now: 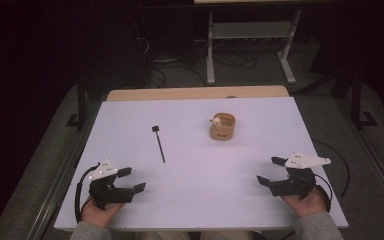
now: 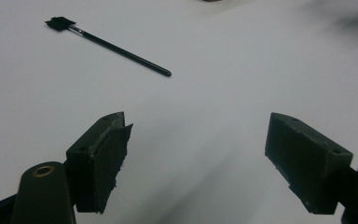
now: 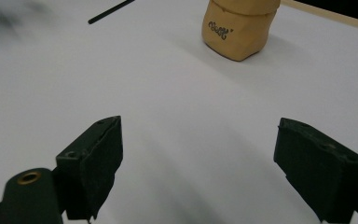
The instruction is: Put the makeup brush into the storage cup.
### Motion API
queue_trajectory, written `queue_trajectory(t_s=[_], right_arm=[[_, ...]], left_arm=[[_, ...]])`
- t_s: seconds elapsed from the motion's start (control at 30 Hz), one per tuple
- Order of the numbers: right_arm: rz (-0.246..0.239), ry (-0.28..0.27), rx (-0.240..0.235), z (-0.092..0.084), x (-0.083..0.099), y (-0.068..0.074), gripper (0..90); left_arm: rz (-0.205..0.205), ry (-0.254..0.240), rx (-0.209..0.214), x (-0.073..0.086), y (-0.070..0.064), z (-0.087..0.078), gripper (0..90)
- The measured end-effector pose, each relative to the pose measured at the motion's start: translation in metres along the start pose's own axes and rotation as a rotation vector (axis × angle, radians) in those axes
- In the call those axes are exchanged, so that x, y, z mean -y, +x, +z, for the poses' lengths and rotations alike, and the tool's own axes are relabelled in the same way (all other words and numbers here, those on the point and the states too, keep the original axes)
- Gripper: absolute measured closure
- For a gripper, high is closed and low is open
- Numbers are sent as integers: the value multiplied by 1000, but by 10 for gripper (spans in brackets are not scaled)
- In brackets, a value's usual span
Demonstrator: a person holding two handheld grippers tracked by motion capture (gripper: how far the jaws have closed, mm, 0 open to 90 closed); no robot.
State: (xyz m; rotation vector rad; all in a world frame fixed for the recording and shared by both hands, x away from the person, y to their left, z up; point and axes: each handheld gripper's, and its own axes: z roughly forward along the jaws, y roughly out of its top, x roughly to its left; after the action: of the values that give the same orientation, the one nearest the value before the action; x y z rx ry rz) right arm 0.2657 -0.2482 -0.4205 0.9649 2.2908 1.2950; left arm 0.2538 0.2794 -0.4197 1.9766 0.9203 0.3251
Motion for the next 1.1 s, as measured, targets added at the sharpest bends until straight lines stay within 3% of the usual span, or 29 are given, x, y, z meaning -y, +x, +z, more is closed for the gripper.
queue_trajectory(t_s=[0.37, 0.77, 1.1], right_arm=[[5, 5, -3, 1, 0, 2, 144], [9, -1, -3, 1, 0, 3, 143], [7, -4, -5, 1, -2, 4, 144]], left_arm=[[11, 10, 1, -1, -1, 1, 201], [-7, -1, -4, -5, -1, 1, 211], [-17, 1, -34, -28, -4, 1, 244]])
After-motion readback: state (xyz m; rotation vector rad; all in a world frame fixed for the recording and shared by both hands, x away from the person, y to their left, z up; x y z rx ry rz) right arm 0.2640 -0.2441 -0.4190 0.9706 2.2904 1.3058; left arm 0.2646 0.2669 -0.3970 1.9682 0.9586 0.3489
